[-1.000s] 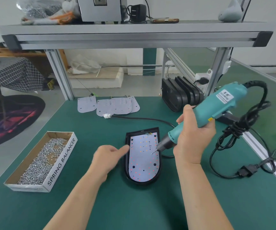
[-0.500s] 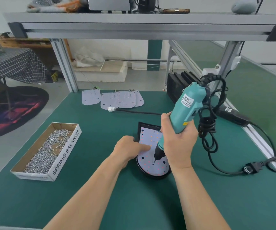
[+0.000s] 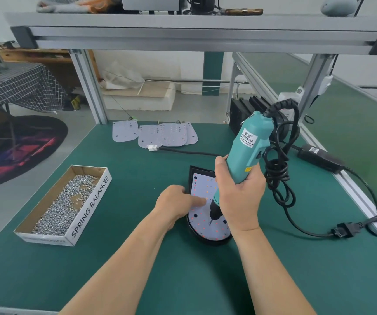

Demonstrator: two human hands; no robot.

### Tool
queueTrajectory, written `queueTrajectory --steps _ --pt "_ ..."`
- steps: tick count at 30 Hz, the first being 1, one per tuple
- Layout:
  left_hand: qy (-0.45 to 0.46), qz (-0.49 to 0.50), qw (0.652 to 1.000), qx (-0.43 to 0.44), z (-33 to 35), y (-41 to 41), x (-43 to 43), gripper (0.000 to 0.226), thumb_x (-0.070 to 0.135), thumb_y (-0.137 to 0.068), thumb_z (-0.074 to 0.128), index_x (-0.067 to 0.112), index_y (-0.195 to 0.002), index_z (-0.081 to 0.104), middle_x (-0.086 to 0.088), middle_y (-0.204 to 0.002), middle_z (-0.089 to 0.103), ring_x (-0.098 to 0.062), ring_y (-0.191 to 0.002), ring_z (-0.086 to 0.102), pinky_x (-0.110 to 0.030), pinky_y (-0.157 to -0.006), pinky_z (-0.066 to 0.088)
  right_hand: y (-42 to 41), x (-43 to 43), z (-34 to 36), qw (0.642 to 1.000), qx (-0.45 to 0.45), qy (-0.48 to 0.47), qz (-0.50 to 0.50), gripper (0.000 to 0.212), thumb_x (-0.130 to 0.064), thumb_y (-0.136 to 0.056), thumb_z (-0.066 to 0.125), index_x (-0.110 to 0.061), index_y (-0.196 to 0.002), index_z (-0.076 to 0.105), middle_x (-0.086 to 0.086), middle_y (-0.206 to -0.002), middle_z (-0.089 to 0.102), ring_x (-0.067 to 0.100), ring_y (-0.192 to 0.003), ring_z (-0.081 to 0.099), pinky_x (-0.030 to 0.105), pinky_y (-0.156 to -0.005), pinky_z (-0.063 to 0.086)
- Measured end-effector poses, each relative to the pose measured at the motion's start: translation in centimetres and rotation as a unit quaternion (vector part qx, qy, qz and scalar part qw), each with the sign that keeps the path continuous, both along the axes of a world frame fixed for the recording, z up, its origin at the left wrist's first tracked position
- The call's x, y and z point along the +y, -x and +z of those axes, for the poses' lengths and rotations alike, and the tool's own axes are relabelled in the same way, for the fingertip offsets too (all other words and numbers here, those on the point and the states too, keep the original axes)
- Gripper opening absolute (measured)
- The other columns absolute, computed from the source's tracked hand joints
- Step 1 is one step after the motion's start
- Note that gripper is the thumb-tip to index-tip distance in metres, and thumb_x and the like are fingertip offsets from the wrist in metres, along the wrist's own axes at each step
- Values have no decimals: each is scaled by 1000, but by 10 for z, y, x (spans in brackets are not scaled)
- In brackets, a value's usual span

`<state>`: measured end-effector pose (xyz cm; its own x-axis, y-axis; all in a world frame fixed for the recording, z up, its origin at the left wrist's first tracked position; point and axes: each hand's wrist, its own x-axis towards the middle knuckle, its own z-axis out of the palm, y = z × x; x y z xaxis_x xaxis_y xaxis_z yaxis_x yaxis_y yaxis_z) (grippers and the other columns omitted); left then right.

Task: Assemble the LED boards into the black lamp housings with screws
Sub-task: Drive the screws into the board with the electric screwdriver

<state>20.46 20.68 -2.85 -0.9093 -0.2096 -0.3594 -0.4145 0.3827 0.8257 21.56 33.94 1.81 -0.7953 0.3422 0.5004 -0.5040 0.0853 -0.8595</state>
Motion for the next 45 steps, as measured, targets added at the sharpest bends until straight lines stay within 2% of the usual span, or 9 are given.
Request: queueTrajectory --steps 9,14,18,24,27,29,33,38,45 --pt "9 5 1000 -10 2 0 0 52 32 -72 86 15 -67 37 0 -69 35 -19 -63 30 -30 -56 23 -4 -2 1 1000 -13 0 18 34 -31 -81 69 -18 -66 42 -9 -54 42 15 -50 39 30 -51 37" --pt "-30 -3 999 -11 4 -2 -2 53 30 -72 85 -4 -108 67 -8 -93 60 -20 -83 54 -35 -76 42 -16 7 4 999 -1 35 24 14 -34 -82 70 -23 -78 62 2 -64 62 31 -61 63 43 -63 55" --pt "-20 -16 1000 -11 7 -4 -4 38 32 -74 86 12 -92 59 -7 -88 55 -19 -78 48 -32 -71 35 -23 6 11 999 7 47 18 14 -31 -82 71 -19 -81 65 0 -67 65 29 -64 64 51 -66 56" --pt "3 -29 999 -16 12 -11 -1 42 34 -73 85 1 -88 63 -6 -82 58 -20 -72 50 -30 -67 37 -21 19 36 980 31 20 193 13 -19 -83 69 -11 -75 63 6 -64 58 20 -60 55 25 -64 48" --pt "13 -13 1000 -14 18 -15 -8 49 50 -81 77 13 -67 48 -1 -66 42 -20 -61 36 -31 -58 27 -16 17 42 989 35 87 116 11 -16 -84 70 -15 -75 63 2 -62 58 17 -58 56 25 -62 48" --pt "-56 40 998 6 22 -16 -19 42 36 -94 65 18 -64 41 -5 -66 39 -21 -59 35 -29 -54 28 -13 13 42 988 16 156 18 16 -20 -86 72 -25 -74 63 -2 -61 60 14 -58 58 23 -62 48" --pt "-261 138 953 63 31 -21 -39 34 -21 -94 36 -5 -87 65 -15 -78 61 -17 -64 62 -17 -53 52 -5 19 43 961 -37 269 -55 21 -36 -86 73 -24 -85 56 -7 -62 65 9 -60 60 18 -60 48" --pt "-411 142 895 97 43 -30 -36 17 -7 -99 52 -10 -91 66 -17 -77 72 -16 -64 74 -14 -58 56 -2 17 47 954 -54 292 -37 22 -42 -89 67 -24 -85 54 -3 -66 64 12 -61 54 26 -61 46" --pt "-494 113 862 31 55 -39 -17 14 16 -69 77 2 -70 77 -5 -63 62 -7 -46 59 -11 -40 47 -2 10 61 953 -23 298 -53 18 -39 -89 67 -26 -85 54 -1 -68 64 12 -64 55 29 -66 47"
